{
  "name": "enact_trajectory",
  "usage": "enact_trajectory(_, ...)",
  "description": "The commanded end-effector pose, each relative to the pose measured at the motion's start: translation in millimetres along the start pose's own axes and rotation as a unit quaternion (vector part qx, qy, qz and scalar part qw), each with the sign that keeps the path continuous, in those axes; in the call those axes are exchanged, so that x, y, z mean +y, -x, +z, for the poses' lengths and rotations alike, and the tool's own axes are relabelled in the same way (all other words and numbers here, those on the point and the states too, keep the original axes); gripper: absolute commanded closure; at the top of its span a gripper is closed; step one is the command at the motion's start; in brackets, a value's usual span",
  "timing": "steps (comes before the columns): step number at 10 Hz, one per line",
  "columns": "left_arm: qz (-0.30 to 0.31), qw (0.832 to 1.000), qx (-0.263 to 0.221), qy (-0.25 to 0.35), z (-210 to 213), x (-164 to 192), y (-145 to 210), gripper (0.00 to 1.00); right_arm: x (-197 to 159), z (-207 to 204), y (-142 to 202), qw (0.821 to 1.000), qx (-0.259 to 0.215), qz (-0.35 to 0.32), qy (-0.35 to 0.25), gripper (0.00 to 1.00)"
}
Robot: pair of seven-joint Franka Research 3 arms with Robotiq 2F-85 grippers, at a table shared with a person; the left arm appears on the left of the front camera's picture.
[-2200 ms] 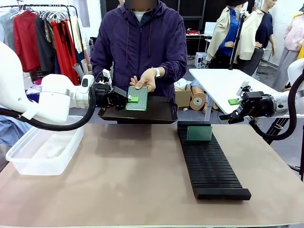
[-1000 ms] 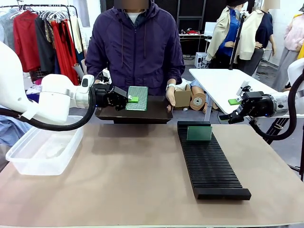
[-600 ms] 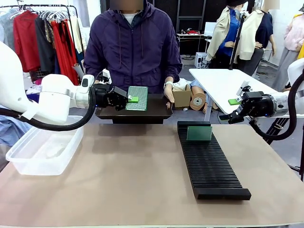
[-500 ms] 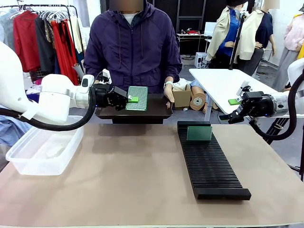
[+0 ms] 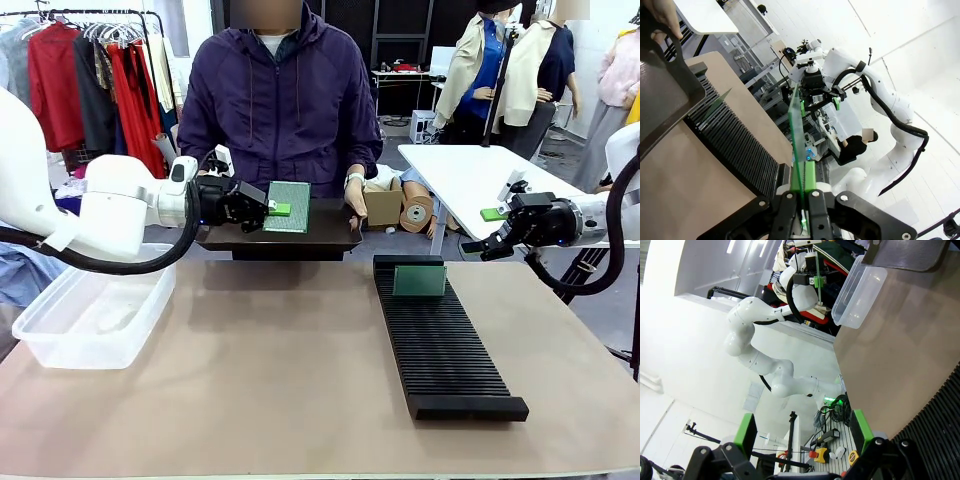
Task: Sort PCBs into racks and boxes based on the side picked up.
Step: If the short side of the Blank PCB is picked up, insert it into the PCB Rack ; if the long side is picked up, place it in the Organizing box.
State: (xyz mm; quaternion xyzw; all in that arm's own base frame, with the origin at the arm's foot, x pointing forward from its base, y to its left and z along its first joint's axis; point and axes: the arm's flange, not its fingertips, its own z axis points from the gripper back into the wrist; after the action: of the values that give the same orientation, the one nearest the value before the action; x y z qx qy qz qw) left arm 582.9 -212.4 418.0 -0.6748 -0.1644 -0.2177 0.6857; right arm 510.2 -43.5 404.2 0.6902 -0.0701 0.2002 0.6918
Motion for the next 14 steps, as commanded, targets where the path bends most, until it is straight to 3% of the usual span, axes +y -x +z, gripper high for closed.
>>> enact_trajectory(1, 0.025, 0.999, 0.009, -0.027, 20.0, -28.9, -1.3, 1.0, 0.5, 0.7, -0.7, 1.0, 0.0, 0.01, 0.005, 0.0)
enact_trajectory(6, 0.097, 0.987, 0.038, -0.123, 88.2, -76.5, 9.8, 1.0, 0.5, 0.7, -0.7, 1.0, 0.0, 0.01, 0.005, 0.0)
enact_trajectory(8, 0.125, 0.971, 0.062, -0.195, 117.4, -89.8, 13.5, 1.0, 0.5, 0.7, -0.7, 1.0, 0.0, 0.01, 0.005, 0.0)
enact_trajectory(11, 0.174, 0.928, 0.11, -0.312, 152.2, -99.7, 20.2, 1.0, 0.5, 0.7, -0.7, 1.0, 0.0, 0.01, 0.005, 0.0)
enact_trajectory(13, 0.212, 0.88, 0.139, -0.401, 173.4, -99.0, 23.3, 1.0, 0.5, 0.7, -0.7, 1.0, 0.0, 0.01, 0.005, 0.0)
enact_trajectory(14, 0.21, 0.872, 0.142, -0.419, 180.5, -97.7, 21.9, 1.0, 0.5, 0.7, -0.7, 1.0, 0.0, 0.01, 0.005, 0.0)
